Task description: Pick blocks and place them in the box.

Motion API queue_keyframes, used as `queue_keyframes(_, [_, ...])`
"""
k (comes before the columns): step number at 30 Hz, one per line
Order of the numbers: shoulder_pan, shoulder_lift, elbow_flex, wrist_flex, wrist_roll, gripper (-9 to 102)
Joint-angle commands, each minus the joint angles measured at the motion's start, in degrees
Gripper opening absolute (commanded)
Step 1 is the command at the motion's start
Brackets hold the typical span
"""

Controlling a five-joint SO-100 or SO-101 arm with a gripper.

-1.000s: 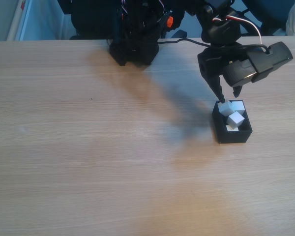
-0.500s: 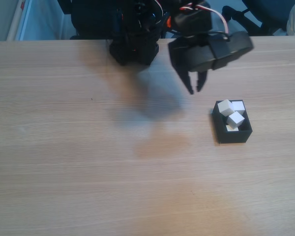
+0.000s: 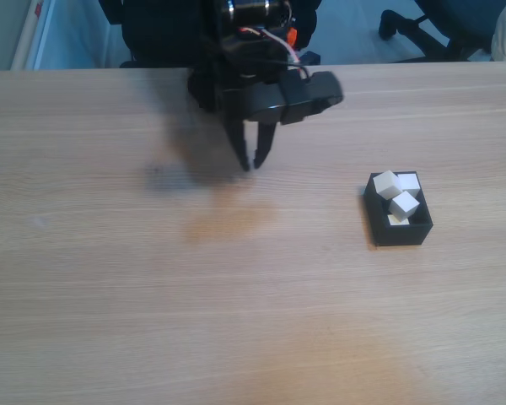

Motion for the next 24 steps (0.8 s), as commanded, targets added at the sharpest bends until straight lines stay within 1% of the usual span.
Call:
queue_keyframes(1, [2.5, 8.6, 5.1, 1.4, -1.3, 0])
queue_keyframes(8, [3.7, 20.8, 14.2, 9.0, 4.7, 0])
queue_keyframes(12, [3.3, 24.2, 17.3, 17.4, 6.4, 0])
queue_keyframes(14, [2.5, 24.2, 17.3, 20.8, 9.1, 0])
queue_keyframes(17, [2.0, 24.2, 17.3, 23.7, 13.7, 0])
queue_keyframes(24, [2.0, 24.2, 17.4, 24.7, 13.6, 0])
